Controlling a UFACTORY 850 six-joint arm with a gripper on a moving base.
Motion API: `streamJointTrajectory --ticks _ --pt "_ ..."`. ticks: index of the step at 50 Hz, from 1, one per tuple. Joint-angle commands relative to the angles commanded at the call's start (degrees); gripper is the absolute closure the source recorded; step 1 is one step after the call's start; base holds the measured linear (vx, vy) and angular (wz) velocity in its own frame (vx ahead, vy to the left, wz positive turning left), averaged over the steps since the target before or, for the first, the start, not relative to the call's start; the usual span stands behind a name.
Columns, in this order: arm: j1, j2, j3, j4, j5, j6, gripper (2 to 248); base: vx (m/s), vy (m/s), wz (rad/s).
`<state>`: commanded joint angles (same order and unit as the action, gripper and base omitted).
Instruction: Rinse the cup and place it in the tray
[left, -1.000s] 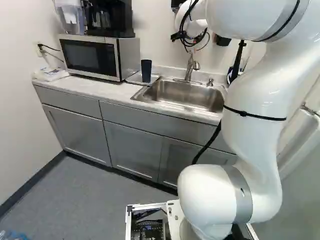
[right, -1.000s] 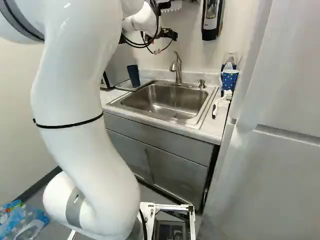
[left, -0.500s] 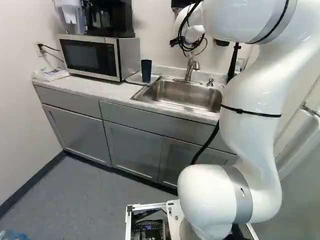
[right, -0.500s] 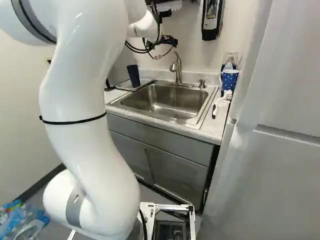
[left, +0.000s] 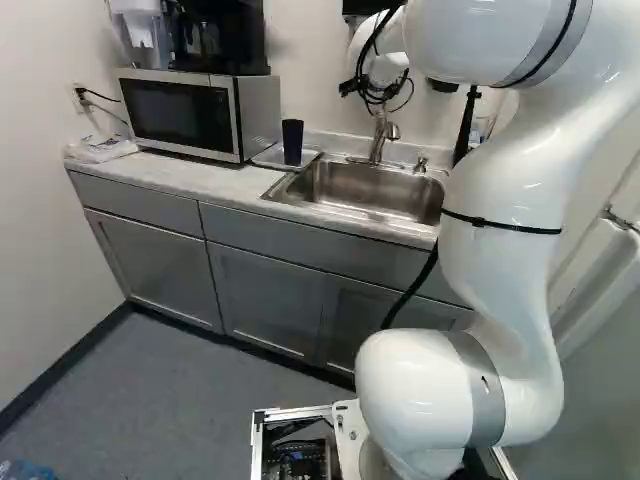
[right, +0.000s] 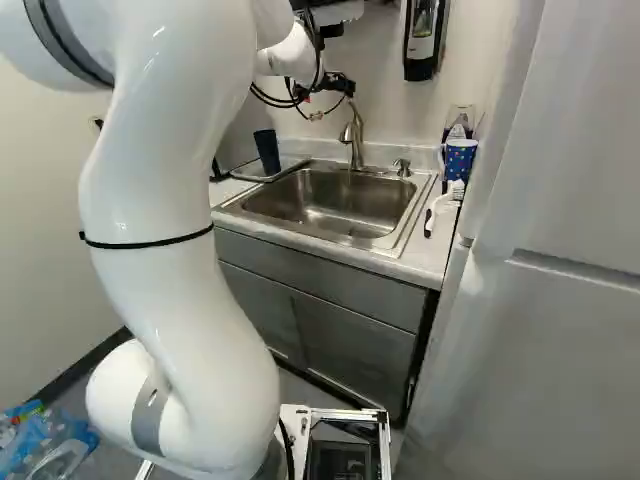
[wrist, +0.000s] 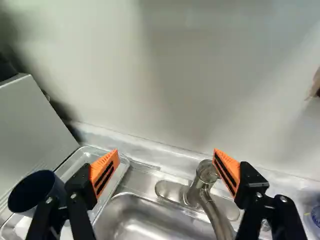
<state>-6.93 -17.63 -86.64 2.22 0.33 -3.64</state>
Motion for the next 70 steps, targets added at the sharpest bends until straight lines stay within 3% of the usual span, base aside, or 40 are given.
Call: streamJointTrajectory --ticks 33,52,70 --pt "0.0 0.0 0.0 0.0 -4.24 0.0 3 0.0 0.0 0.0" --pt "0.0 0.0 0.0 0.96 4.03 0.0 3 0.0 0.0 0.0" --pt "-1.41 2.51 2.86 1.06 4.23 0.0 3 0.0 0.0 0.0"
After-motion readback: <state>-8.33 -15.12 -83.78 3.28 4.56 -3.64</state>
